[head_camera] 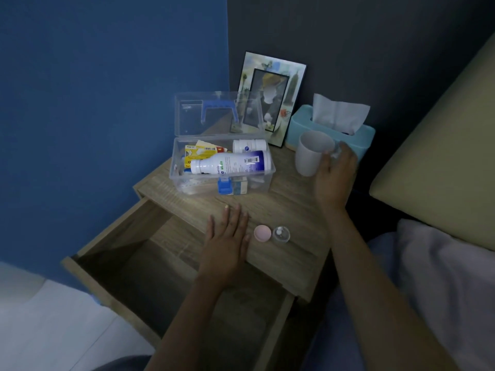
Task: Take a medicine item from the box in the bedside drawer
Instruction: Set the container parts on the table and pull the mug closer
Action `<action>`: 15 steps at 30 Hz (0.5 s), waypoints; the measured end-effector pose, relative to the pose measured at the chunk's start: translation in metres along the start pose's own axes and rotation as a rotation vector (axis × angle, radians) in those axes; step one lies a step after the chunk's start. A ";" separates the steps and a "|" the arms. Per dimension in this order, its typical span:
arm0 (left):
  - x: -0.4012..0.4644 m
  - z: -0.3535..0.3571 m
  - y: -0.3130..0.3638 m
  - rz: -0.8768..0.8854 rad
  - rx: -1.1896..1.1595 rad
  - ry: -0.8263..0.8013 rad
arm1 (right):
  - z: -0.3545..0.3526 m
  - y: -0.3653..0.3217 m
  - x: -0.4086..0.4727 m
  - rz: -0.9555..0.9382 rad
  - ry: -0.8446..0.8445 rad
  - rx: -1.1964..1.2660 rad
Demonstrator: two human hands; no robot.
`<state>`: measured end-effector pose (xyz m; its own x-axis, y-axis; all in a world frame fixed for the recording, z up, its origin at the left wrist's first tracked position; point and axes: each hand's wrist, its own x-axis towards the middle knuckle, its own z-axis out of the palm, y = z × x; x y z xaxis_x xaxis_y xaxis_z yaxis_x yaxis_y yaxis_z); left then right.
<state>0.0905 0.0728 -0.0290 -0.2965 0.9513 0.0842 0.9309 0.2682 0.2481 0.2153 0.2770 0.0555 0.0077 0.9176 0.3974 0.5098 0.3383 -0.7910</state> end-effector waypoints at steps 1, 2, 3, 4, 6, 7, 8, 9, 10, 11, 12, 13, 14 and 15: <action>0.000 0.000 0.000 0.001 0.004 0.000 | 0.004 0.003 0.009 0.040 0.014 -0.016; 0.000 0.001 -0.001 -0.001 0.012 -0.001 | 0.007 0.006 0.018 0.093 0.021 -0.013; 0.000 0.003 -0.002 -0.005 0.020 0.001 | 0.010 0.009 0.025 0.161 0.014 0.013; 0.000 0.004 -0.002 -0.009 0.029 0.001 | 0.014 0.013 0.030 0.242 -0.006 0.054; 0.000 0.005 -0.003 -0.015 0.041 0.000 | 0.021 0.021 0.035 0.378 -0.037 0.137; 0.001 0.005 -0.003 -0.016 0.041 0.001 | 0.023 0.025 0.036 0.408 -0.038 0.170; 0.001 0.006 -0.002 -0.015 0.038 0.003 | 0.025 0.029 0.037 0.416 -0.038 0.196; 0.001 0.006 -0.002 -0.014 0.036 0.003 | 0.026 0.031 0.037 0.412 -0.038 0.215; 0.001 0.006 -0.003 -0.013 0.042 0.001 | 0.026 0.033 0.036 0.403 -0.039 0.224; 0.001 0.006 -0.003 -0.012 0.050 0.000 | 0.026 0.033 0.036 0.396 -0.040 0.226; 0.001 0.006 -0.003 -0.012 0.057 0.000 | 0.026 0.034 0.035 0.393 -0.038 0.222; 0.001 0.006 -0.003 -0.012 0.060 0.001 | 0.025 0.033 0.032 0.389 -0.032 0.216; 0.000 0.006 -0.003 -0.013 0.060 0.002 | 0.023 0.033 0.029 0.379 -0.019 0.210; 0.000 0.005 -0.003 -0.012 0.058 0.002 | 0.021 0.032 0.024 0.363 0.000 0.205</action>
<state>0.0888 0.0733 -0.0346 -0.3084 0.9476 0.0838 0.9380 0.2882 0.1926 0.2138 0.3142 0.0299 0.1550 0.9850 0.0757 0.2924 0.0275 -0.9559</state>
